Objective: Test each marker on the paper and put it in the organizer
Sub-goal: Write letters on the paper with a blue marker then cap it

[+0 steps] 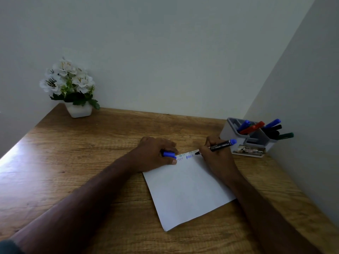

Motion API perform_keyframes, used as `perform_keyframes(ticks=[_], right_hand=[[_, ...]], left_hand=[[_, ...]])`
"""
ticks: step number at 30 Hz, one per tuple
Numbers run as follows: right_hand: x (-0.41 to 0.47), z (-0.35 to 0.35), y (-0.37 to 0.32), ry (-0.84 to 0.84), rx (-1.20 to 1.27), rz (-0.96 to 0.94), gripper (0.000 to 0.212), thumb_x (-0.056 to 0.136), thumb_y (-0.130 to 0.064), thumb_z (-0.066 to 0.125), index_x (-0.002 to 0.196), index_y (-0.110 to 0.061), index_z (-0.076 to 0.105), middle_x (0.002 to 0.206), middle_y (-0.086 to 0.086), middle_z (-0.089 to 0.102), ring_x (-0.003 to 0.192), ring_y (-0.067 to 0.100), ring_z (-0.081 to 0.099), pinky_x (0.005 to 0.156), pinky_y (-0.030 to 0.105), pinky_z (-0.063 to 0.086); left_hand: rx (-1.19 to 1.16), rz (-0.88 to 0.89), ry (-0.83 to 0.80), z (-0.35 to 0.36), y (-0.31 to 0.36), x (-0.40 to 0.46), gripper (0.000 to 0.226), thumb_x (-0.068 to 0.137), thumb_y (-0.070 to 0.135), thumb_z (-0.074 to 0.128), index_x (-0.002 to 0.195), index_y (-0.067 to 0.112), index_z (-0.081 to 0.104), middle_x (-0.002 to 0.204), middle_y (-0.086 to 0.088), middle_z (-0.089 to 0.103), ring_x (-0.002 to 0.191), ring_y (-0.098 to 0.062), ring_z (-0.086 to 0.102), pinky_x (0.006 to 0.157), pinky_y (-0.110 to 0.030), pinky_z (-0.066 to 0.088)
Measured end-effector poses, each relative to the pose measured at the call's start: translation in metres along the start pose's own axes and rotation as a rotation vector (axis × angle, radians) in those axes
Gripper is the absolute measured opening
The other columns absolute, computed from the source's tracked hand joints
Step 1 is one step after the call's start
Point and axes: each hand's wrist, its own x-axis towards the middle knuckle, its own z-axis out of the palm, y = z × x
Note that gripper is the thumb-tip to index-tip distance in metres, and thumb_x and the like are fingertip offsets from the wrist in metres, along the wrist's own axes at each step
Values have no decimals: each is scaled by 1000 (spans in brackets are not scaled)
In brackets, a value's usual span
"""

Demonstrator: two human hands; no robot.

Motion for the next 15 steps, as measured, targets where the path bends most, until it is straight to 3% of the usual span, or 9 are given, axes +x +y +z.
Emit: perform_keyframes(ticks=[6,11,15], right_hand=[[1,2,0,-23,4,2,33,78,5,63,55,-8,43,54,7,44,50,7,37,46,14,31],[4,5,4,-51,-9,-22,39,77,4,64,54,-14,38,50,1,39,49,6,33,47,16,29],[4,4,7,-53,7,-26,35,77,2,62,55,-11,37,51,3,34,50,8,30,47,16,27]], left_hand=[[-11,-29,-11,3,-6,2,67,64,76,49,117,39,68,139,15,55,132,-2,45,114,-50,29],[5,-16,-2,1,-2,2,56,71,64,56,118,36,68,140,13,55,134,-4,44,114,-49,28],[-2,-7,-9,1,-4,1,59,70,68,55,118,37,68,140,14,56,134,-3,44,114,-50,29]])
